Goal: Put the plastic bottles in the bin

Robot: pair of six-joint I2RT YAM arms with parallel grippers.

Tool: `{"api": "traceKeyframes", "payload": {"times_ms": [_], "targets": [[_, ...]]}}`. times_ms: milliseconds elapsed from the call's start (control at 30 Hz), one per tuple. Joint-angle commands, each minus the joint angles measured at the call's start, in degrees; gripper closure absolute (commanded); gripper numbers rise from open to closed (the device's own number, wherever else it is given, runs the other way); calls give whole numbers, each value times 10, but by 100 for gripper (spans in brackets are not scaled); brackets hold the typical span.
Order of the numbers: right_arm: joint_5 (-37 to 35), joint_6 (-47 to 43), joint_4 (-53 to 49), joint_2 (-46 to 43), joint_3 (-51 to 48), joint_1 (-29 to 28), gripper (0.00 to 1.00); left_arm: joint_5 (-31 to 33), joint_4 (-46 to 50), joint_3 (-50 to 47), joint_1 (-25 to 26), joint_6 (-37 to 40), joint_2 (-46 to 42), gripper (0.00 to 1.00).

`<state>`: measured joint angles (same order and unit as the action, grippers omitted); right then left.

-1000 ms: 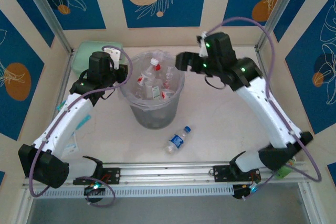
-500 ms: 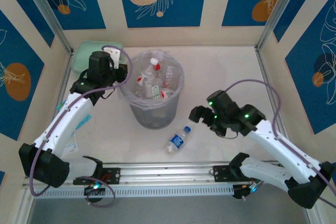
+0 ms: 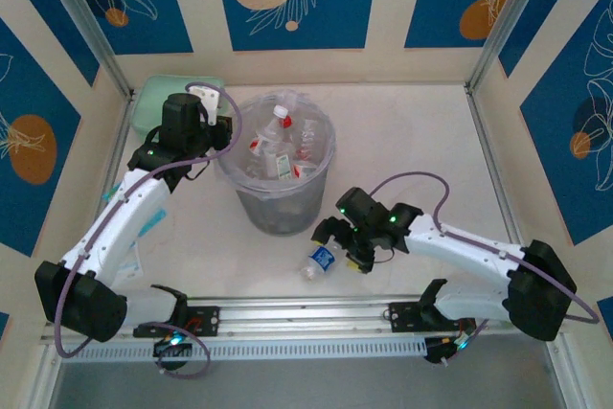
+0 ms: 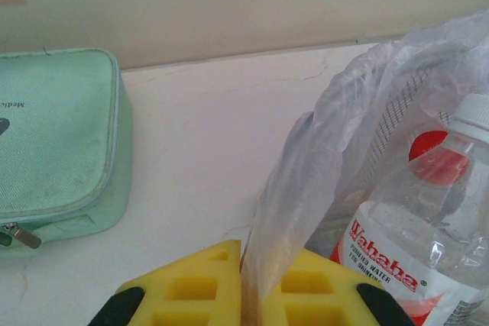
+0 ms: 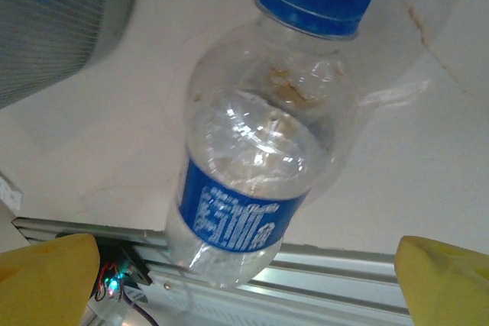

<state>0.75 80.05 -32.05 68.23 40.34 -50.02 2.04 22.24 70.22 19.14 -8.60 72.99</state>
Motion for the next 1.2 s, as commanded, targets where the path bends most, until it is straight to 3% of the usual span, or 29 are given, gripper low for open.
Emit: {"api": "traceKeyframes", "payload": {"times_ms": [0,400,667,867,1067,1167], "targets": [[24,44,62,22,-17,-7,1,8,38,-14,-2,-1,28,98],[54,27,114,111,-20,1,16,16,40,-14,-2,3,36,98],[41,19,89,95,-17,8,37,18,40,-15,-2,4,40,97],[22,0,66,79,-12,20,42,15,40,-14,-2,2,39,98],[-4,-49,12,24,-3,74,48,18,40,-15,-2,3,37,97],[-6,-92,-13,-19,-1,131,51,16,41,-14,-2,4,38,97]]}}
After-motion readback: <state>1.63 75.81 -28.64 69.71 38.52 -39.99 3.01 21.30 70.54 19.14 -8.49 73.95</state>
